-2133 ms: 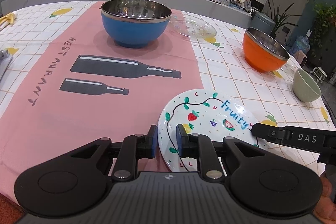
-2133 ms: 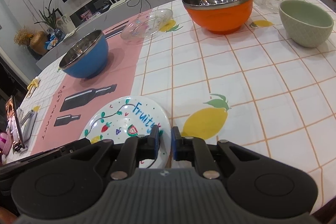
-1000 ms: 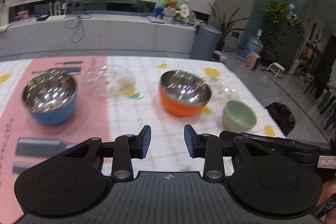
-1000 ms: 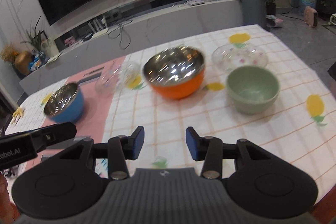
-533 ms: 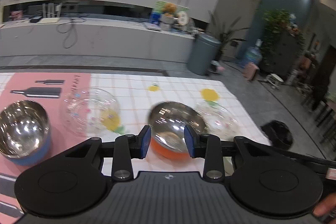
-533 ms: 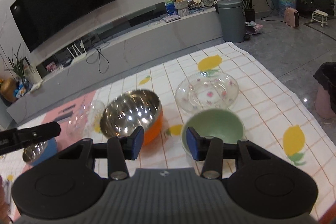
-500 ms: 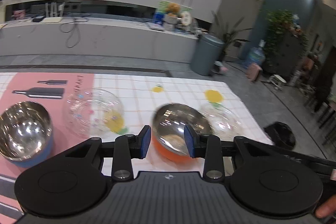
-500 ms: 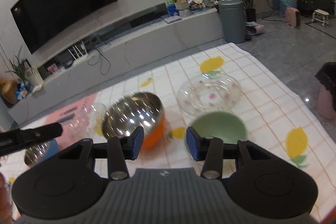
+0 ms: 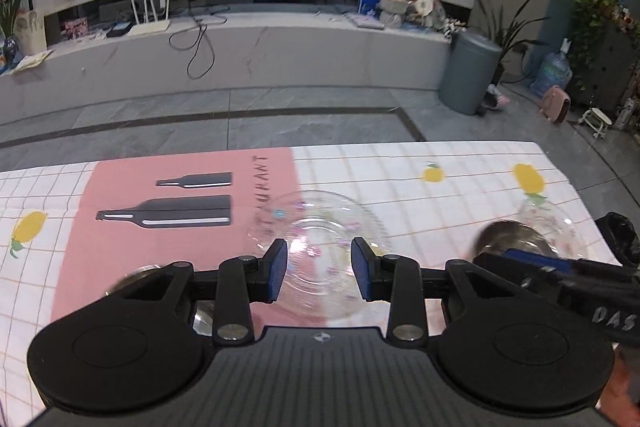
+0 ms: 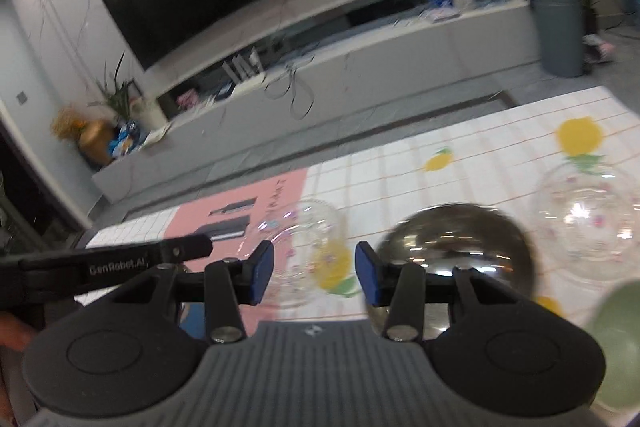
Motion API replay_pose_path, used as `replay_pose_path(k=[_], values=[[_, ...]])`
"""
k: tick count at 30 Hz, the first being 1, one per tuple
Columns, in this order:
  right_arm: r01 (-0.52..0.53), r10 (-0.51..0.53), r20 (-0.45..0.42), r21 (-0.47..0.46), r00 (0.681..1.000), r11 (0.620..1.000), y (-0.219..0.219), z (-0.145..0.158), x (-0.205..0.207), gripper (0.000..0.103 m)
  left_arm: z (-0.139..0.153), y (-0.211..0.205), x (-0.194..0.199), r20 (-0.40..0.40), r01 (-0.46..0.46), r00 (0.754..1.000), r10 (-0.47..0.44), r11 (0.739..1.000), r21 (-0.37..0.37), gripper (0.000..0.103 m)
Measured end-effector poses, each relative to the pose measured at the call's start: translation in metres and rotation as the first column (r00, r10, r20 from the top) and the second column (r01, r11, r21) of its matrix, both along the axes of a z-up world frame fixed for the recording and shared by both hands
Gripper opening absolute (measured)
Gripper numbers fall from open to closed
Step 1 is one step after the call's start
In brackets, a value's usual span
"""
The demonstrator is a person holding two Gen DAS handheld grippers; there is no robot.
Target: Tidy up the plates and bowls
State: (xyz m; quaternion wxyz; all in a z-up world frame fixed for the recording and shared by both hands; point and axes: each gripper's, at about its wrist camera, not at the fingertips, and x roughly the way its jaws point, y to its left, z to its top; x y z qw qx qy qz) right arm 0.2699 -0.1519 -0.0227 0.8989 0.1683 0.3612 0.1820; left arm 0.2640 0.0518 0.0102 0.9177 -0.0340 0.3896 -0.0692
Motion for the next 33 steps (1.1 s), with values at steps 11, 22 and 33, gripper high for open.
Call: replay_pose_path(k=[11, 22, 33], values=[[-0.034, 0.024, -0.097, -0.104, 0.995, 0.994, 0.057, -0.040, 0.081, 0.045, -0.040, 0.033, 0.065, -0.152, -0.017, 0.988, 0.016, 1.000, -0.006, 0.044], [-0.004, -0.038, -0.195, -0.209, 0.980, 0.978, 0.070, -0.069, 0.121, 0.046, -0.069, 0.051, 0.101, -0.311, -0.107, 0.947, 0.084, 0.993, -0.058, 0.045], [-0.032, -0.038, -0.340, -0.196, 0.940, 0.980, 0.067, -0.078, 0.149, 0.047, -0.083, 0.049, 0.110, -0.383, -0.153, 0.916, 0.116, 0.986, -0.066, 0.045]])
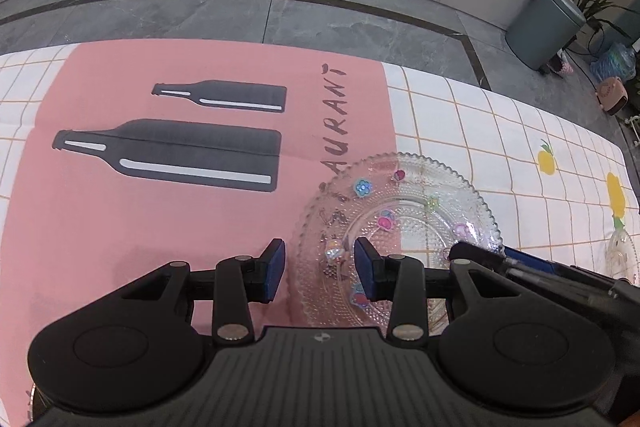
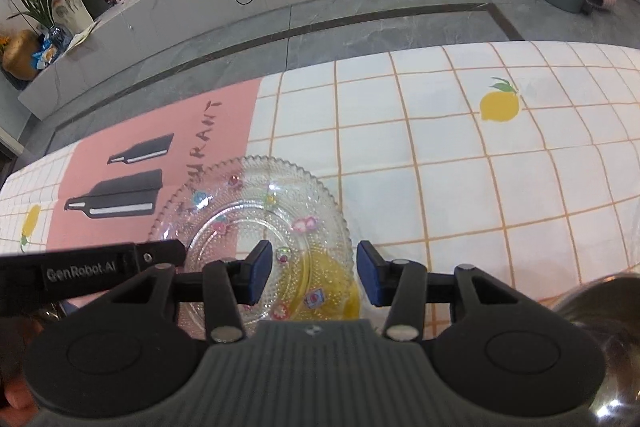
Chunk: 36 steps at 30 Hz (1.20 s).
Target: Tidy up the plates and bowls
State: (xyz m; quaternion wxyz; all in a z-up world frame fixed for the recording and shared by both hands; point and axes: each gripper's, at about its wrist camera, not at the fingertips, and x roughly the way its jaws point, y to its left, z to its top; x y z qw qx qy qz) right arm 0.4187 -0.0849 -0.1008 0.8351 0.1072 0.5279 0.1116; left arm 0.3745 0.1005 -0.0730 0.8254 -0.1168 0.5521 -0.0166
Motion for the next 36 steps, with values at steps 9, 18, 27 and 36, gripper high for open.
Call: replay_pose_path(k=[9, 18, 27, 36], values=[[0.041, -0.037, -0.064, 0.058, 0.997, 0.997, -0.015, -0.001, 0.008, 0.018, 0.000, -0.003, -0.003, 0.025, -0.073, 0.997, 0.073, 0.997, 0.018, 0.028], [0.061, -0.059, -0.040, 0.073, 0.997, 0.995, -0.023, 0.007, 0.005, 0.009, 0.010, -0.006, -0.009, 0.043, -0.095, 0.995, 0.094, 0.995, 0.017, 0.025], [0.065, -0.064, -0.019, 0.062, 0.998, 0.996, -0.026, 0.021, -0.009, 0.008, 0.018, -0.010, -0.018, 0.064, -0.085, 0.994, 0.083, 0.996, 0.021, 0.021], [0.005, -0.005, -0.017, 0.010, 1.000, 1.000, -0.014, 0.005, -0.002, 0.010, -0.001, -0.020, -0.008, 0.019, 0.037, 0.999, -0.039, 0.994, 0.103, 0.044]])
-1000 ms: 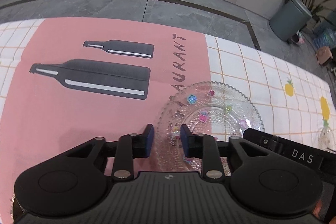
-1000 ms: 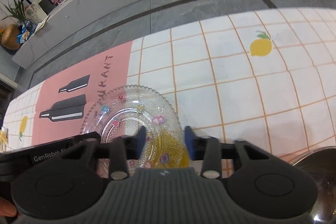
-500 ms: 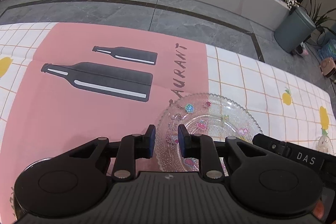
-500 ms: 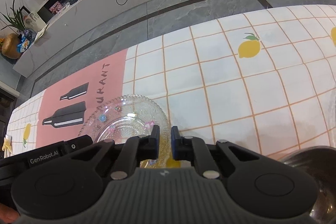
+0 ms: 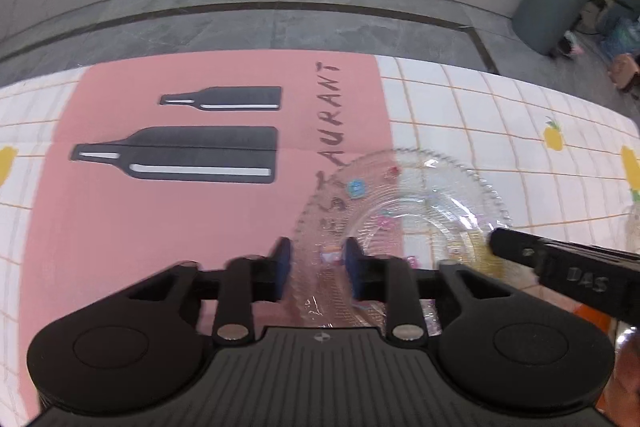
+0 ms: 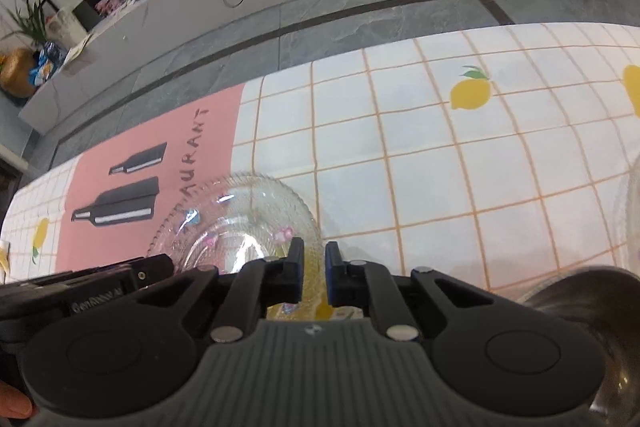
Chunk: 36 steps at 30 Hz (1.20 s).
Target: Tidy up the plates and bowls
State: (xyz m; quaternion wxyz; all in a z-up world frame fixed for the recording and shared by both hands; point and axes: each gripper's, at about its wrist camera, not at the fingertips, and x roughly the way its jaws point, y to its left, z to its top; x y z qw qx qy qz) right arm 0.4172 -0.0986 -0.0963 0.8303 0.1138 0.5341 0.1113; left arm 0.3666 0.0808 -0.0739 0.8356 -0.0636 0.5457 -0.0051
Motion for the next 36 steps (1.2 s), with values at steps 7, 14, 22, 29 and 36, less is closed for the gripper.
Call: replay_pose_path(k=[7, 14, 22, 29, 36], values=[[-0.095, 0.095, 0.000, -0.026, 0.995, 0.995, 0.011, -0.004, 0.009, 0.034, -0.006, 0.004, 0.005, -0.026, 0.052, 0.998, -0.053, 0.998, -0.024, 0.063], [-0.155, 0.150, -0.064, -0.087, 0.987, 0.984, 0.014, -0.003, 0.020, 0.033, -0.004, 0.014, 0.009, -0.053, 0.047, 0.997, -0.050, 0.997, -0.062, 0.033], [-0.076, 0.080, -0.096, 0.045, 0.992, 0.996, -0.007, -0.007, 0.021, 0.015, 0.000, 0.018, 0.004, -0.041, -0.025, 0.999, 0.020, 0.994, -0.106, 0.023], [-0.048, 0.054, -0.086, 0.065, 0.995, 0.997, -0.014, 0.004, 0.014, 0.015, 0.014, 0.014, -0.002, -0.029, -0.038, 0.999, 0.035, 0.994, -0.105, 0.023], [-0.037, 0.042, -0.054, 0.086, 0.998, 0.996, -0.020, 0.030, 0.002, 0.013, 0.037, 0.013, -0.014, 0.001, -0.055, 0.998, 0.056, 0.991, -0.120, 0.023]])
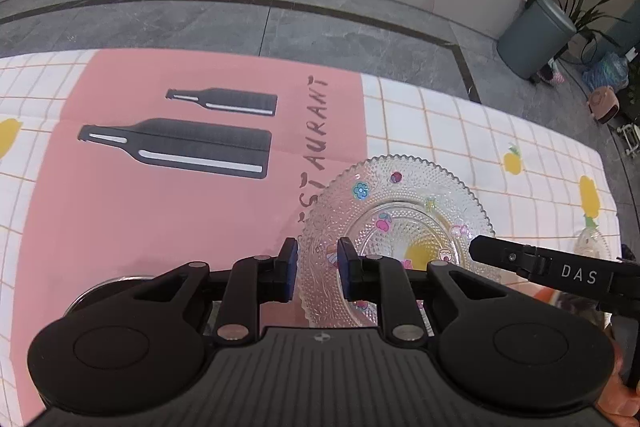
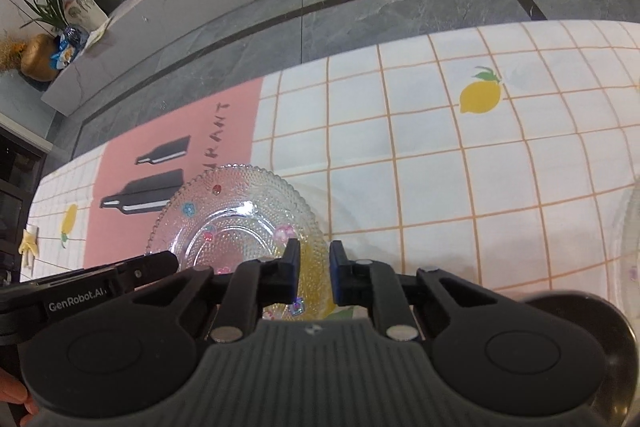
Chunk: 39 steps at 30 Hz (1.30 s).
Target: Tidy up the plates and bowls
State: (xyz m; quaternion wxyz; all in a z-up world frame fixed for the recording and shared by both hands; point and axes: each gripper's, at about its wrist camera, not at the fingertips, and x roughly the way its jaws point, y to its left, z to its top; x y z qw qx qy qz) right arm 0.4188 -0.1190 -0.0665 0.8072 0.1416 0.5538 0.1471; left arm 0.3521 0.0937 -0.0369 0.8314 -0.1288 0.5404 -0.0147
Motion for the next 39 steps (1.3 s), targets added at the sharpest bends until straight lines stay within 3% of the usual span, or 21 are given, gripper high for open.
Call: replay_pose_path(k=[8, 19, 28, 39], values=[[0.002, -0.003, 0.063, 0.014, 0.998, 1.000, -0.013, 0.037, -0.037, 0.013, 0.032, -0.005, -0.035, 0.056, -0.027, 0.998, 0.028, 0.999, -0.029, 0.023], [-0.034, 0.028, 0.092, 0.060, 0.995, 0.998, -0.036, 0.060, -0.136, 0.013, 0.059, -0.016, -0.134, 0.113, -0.066, 0.991, 0.070, 0.997, -0.041, 0.023], [-0.042, 0.034, 0.079, 0.101, 0.996, 0.994, -0.047, 0.039, -0.225, 0.012, 0.037, -0.013, -0.220, 0.103, -0.118, 0.986, 0.128, 0.988, -0.096, 0.023], [-0.012, 0.008, 0.034, 0.122, 0.999, 0.993, -0.040, 0.001, -0.282, 0.012, -0.003, 0.003, -0.276, 0.052, -0.182, 0.980, 0.192, 0.972, -0.150, 0.023]])
